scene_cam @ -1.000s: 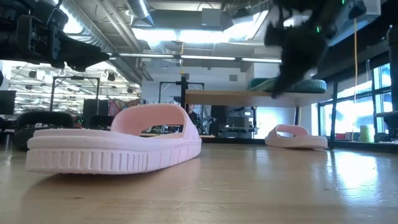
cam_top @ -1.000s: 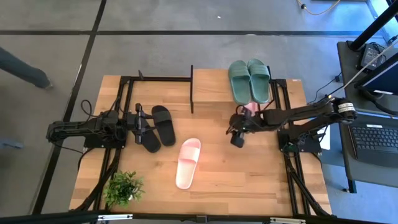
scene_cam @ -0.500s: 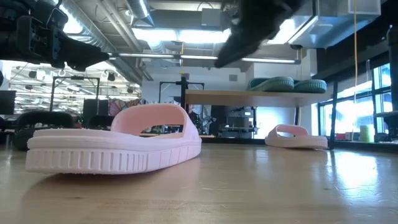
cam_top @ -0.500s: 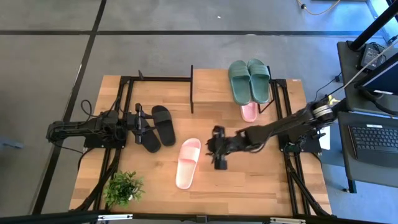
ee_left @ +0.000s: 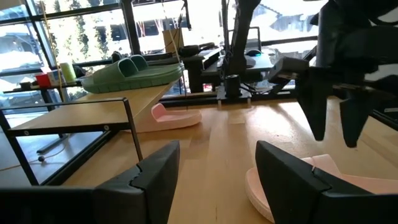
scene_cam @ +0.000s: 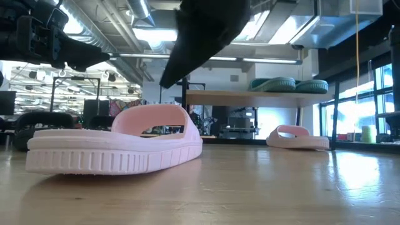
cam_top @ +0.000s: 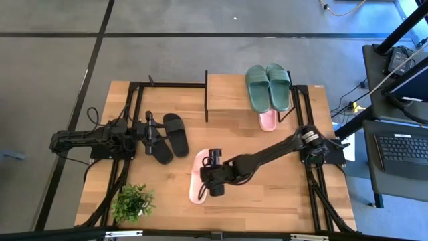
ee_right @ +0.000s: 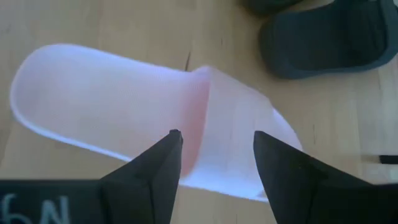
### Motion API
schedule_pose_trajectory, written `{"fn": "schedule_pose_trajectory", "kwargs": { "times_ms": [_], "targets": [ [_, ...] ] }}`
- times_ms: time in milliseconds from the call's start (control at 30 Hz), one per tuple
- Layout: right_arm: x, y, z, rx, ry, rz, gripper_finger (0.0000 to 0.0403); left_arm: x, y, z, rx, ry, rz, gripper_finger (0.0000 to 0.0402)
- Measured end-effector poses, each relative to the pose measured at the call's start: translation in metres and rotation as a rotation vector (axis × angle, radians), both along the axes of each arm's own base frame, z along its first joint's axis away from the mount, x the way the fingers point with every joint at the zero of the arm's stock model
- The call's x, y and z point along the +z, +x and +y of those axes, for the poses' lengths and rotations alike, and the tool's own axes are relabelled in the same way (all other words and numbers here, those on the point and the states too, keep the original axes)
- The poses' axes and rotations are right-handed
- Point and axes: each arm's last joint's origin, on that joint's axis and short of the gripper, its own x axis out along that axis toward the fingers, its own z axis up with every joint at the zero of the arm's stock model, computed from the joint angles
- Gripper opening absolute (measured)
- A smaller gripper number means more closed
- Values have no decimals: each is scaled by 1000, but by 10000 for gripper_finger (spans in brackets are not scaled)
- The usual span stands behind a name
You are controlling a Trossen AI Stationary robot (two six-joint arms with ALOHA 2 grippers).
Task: Pick and place slides into the shelf
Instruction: Put the pink slide under the shelf
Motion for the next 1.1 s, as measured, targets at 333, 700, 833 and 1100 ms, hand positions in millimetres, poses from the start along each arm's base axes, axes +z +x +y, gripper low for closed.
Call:
{"fn": "schedule_pose_trajectory", "kwargs": {
  "times_ms": [333,700,833,1100],
  "targets": [
    [-27,9,2,-22,-21,71,200,0,0,0,-5,-2,0,204],
    [-40,14,-16,-104,-82,102,200,0,0,0,-5,-1,0,204],
    [-45,16,-18,-104,-91,114,200,0,0,0,-5,-1,1,204],
    [-46,16,-18,-111,-87,111,196,0,0,0,-4,1,1,204]
  ]
}}
